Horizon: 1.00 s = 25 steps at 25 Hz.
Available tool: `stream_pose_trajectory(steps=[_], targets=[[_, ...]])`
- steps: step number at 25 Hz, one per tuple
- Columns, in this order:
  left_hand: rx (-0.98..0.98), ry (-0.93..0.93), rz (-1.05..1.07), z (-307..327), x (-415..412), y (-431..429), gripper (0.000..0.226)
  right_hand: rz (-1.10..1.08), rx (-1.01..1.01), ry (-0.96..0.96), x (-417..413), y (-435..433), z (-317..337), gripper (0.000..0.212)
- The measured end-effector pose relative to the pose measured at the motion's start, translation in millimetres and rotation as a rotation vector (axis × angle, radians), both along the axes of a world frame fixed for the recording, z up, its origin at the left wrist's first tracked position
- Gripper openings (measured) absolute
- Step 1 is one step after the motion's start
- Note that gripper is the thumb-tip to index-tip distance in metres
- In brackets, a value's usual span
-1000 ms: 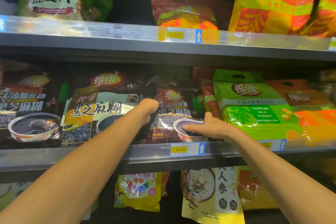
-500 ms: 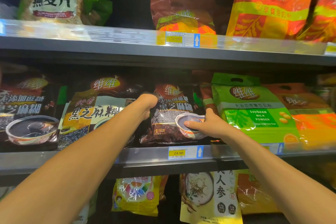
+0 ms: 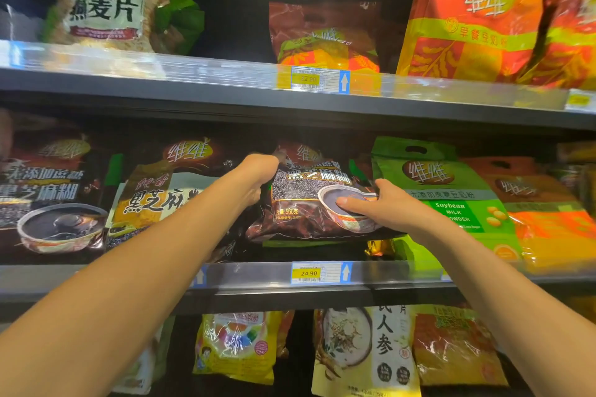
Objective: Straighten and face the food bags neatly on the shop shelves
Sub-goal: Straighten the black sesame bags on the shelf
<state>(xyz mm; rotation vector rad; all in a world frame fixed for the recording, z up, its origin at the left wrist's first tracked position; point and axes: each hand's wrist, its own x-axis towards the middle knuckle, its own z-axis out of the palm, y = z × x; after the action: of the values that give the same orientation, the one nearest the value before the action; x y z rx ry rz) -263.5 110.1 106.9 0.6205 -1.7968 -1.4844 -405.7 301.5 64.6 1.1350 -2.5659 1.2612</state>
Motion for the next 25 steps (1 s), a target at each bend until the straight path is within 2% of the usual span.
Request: stream_pose_trajectory(steps=[4,6,8,15,17,21,25], targets=[[0.053,0.025,-0.033,-7.7,10.6,6.7,0.049,0.028,-0.013,0.035,7.8,17.5,-9.0,0.115],[0.059,0.020,-0.061,-7.6,16.6,10.5,0.054,0.035,-0.022,0.038,14.9,25.6,-13.5,0.123],[0.049,0.023,-0.066,-8.2,24.5,18.9,0.045,0.035,-0.030,0.039,22.6,33.1,-16.9,0.131],[0.038,0.026,-0.115,-23.6,50.7,40.0,0.032,0.048,-0.095,0.055,58.6,57.1,-35.2,0.104],[0.064,0.046,-0.149,-29.6,61.9,44.8,0.026,0.049,-0.116,0.049,69.1,62.0,-43.1,0.103],[0.049,0.091,-0.201,-31.5,82.1,49.1,0.028,0.046,-0.180,0.103,96.5,69.4,-53.2,0.102],[0.043,0.099,-0.250,-44.7,102.4,46.5,0.032,0.023,-0.178,0.070,118.4,71.8,-70.2,0.122]])
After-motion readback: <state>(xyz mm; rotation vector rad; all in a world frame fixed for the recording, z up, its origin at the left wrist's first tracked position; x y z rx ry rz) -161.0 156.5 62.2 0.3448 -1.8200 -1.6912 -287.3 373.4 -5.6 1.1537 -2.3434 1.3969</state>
